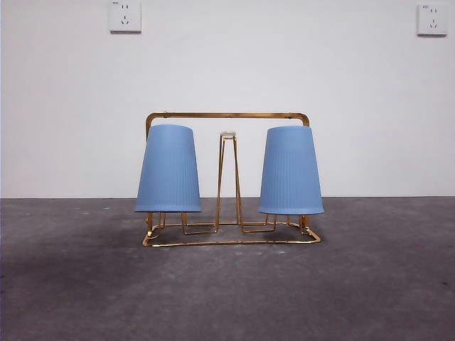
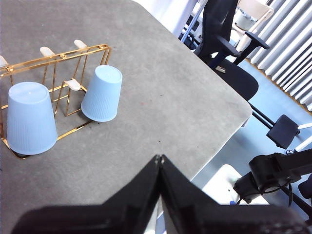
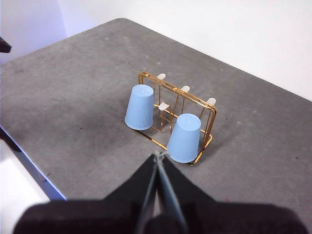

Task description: Pick up cup 1,put cup 1 in the cup rack,pick up cup 2,put cup 2 in the cup rack

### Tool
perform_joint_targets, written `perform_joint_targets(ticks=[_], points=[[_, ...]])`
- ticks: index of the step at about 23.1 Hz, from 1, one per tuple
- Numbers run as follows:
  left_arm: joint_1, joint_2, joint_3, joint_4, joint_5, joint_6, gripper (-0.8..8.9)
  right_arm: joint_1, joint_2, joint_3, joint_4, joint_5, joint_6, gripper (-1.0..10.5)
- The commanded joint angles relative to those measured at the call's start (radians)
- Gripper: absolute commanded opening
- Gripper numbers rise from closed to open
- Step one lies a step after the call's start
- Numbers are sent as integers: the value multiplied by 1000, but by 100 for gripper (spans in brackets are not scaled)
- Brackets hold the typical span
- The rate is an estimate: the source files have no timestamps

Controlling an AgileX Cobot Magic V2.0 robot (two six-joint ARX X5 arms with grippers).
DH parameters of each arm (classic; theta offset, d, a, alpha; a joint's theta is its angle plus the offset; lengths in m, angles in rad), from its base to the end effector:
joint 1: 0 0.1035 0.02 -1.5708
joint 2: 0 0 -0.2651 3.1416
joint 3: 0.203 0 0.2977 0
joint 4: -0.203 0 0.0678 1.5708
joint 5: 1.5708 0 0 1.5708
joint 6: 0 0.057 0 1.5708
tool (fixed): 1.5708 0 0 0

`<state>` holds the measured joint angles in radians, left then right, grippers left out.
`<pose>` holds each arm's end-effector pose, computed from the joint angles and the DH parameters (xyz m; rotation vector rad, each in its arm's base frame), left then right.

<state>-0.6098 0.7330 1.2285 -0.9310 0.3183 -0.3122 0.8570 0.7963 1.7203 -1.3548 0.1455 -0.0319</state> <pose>0.1222 -0.1071 0.4209 -0.2193 0.5842 -0.8341 0.0555 0.0515 0.5100 -0.2416 0.3748 0.7068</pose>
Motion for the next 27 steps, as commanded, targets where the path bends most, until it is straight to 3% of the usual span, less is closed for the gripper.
perform_joint_targets(ticks=[1, 4, 8, 15, 18, 20, 23, 27], points=[[0, 7, -8, 4, 3, -1, -4, 0, 0, -4, -23, 1, 13, 5], [0, 21, -8, 16, 3, 1, -4, 0, 0, -4, -23, 1, 13, 5], [1, 43, -8, 43, -47, 88, -4, 0, 0, -4, -23, 1, 13, 5], [3, 55, -10, 194, -427, 275, -4, 0, 0, -4, -23, 1, 13, 5], [50, 46, -12, 256, -546, 364, -4, 0, 0, -4, -23, 1, 13, 5], [111, 32, -34, 319, -549, 437, -4, 0, 0, -4, -23, 1, 13, 5], [229, -36, -143, 487, -463, 516, -4, 0, 0, -4, -23, 1, 13, 5], [373, -174, -404, 779, -355, 527, -4, 0, 0, -4, -23, 1, 13, 5]])
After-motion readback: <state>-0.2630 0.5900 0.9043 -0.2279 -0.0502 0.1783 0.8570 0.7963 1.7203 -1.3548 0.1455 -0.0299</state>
